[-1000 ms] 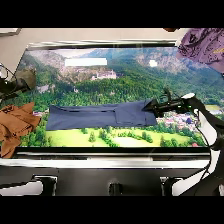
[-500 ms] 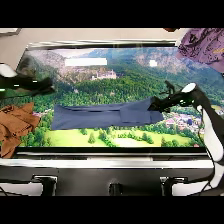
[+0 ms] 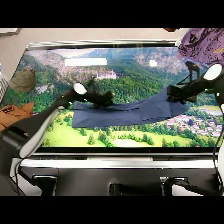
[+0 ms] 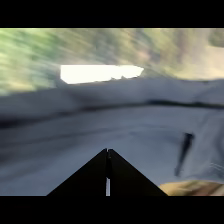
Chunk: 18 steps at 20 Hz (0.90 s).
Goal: Fold the clothes and pants, and hang the long-sleeved shirts on hangers.
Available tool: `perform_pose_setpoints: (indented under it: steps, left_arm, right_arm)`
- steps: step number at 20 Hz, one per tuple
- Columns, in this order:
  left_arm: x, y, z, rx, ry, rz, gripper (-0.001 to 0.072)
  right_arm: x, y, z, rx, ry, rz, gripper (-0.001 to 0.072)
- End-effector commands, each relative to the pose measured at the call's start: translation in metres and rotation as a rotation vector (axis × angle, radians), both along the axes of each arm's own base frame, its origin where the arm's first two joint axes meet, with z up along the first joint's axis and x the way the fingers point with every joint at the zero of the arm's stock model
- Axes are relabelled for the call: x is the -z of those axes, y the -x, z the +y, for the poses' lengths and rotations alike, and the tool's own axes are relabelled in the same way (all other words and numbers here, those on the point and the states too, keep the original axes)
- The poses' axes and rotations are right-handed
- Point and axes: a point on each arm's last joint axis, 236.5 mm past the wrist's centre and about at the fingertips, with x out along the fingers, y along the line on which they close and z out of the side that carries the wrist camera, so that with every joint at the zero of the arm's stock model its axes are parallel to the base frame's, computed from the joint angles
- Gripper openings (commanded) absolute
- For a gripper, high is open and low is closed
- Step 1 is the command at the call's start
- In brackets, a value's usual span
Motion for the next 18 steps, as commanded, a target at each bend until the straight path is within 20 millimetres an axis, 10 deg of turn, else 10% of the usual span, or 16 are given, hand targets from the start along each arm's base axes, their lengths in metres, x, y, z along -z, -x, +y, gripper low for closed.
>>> perform_pose_setpoints:
  steps: [1,11,15,18]
  left_arm:
    - [0.008,0.031,-0.085,-0.007,0.139,0.064,0.0015]
    - [0.026,0.060,-0.197,0.046,0.286,0.171,0.0015]
    - [0.017,0.047,-0.188,0.046,0.289,0.158,0.0014]
    - [-0.007,0.025,-0.144,0.097,0.214,0.100,0.0014]
  right_arm:
    - [-0.031,0.007,-0.015,0.012,0.072,-0.021,0.0030]
    - [-0.065,0.019,-0.013,0.012,0.076,-0.070,0.0030]
    - [-0.068,0.020,-0.013,0.012,0.077,-0.077,0.0030]
    - [-0.070,0.018,-0.007,0.013,0.055,-0.088,0.0030]
